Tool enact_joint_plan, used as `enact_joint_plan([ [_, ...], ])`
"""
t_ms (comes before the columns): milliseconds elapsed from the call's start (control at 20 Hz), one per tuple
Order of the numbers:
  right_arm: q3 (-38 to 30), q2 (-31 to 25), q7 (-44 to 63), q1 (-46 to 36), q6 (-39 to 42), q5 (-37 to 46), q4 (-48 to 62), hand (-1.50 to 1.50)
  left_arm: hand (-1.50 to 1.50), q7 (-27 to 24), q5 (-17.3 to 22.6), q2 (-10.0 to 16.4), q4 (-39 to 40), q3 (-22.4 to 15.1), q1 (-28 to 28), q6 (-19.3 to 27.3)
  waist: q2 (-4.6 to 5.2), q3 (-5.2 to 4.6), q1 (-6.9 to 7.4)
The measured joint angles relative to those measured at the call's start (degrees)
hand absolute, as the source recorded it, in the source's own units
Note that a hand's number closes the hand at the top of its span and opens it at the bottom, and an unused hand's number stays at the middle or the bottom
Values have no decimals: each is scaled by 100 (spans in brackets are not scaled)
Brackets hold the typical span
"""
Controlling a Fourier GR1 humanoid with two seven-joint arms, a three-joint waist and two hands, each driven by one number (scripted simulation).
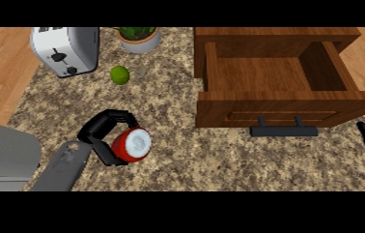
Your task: Pick up the can, place it into the drawer and close the drawer
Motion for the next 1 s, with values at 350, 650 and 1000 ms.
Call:
enact_joint_plan([
  [350,-5,60,55,72,-46,4,-128,-150,150,464,956,-194,-51,1284,113,1439,-9,-3,91],
  [650,-36,36,54,188,-32,-63,-213,-150,150,1086,1350,-624,-1186,1611,362,2587,-25,2,94],
  [1000,-56,40,225,162,-52,-119,-402,-150,150,2244,1281,-1016,-2926,1097,590,3182,-9,-4,41],
])
